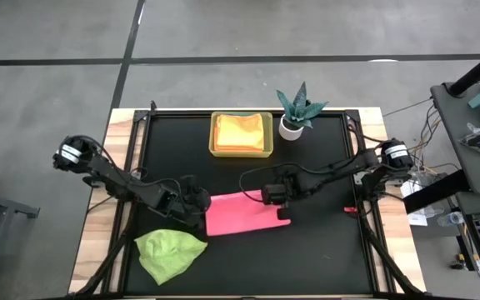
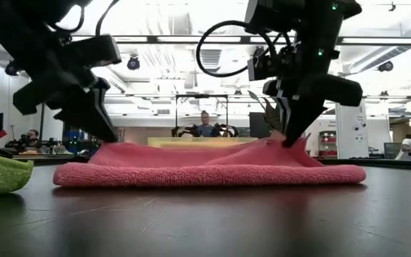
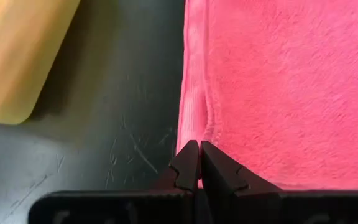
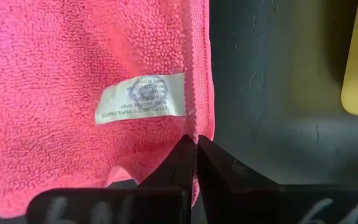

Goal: Fold microfiber towels
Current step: Fold the pink microfiber cloth

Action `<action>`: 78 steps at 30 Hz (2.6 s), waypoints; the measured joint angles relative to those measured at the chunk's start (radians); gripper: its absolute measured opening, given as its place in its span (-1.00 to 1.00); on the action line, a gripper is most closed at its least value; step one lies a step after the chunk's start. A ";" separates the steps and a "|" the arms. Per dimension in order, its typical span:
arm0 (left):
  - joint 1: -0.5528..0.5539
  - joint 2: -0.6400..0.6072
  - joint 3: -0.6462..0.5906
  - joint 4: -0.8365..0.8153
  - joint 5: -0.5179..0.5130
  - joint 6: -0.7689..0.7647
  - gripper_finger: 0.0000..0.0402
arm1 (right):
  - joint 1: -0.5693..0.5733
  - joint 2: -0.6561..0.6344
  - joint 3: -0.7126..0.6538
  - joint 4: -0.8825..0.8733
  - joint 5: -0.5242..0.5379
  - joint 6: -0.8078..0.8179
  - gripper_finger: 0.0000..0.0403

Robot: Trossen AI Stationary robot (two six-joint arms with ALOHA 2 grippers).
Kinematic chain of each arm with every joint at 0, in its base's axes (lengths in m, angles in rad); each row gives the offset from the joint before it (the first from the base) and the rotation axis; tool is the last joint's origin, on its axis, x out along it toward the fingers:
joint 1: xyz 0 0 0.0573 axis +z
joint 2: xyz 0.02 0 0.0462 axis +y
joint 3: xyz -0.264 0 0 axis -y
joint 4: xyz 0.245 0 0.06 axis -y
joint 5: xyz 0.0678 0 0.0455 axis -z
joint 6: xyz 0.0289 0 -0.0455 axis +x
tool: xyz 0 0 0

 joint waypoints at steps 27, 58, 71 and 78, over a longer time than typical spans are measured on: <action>0.036 0.152 -0.012 0.008 -0.032 -0.003 -0.99 | -0.027 0.000 -0.036 0.022 0.051 0.019 -0.55; -0.035 0.156 0.001 0.351 0.179 0.012 -0.49 | 0.096 -0.061 -0.155 0.067 -0.008 0.870 -0.13; -0.035 0.243 0.007 0.354 0.174 -0.003 -0.49 | 0.071 -0.071 -0.297 0.382 -0.102 0.971 0.53; -0.034 0.242 0.006 0.353 0.174 -0.003 -0.49 | 0.051 -0.075 -0.368 0.603 -0.121 0.983 0.52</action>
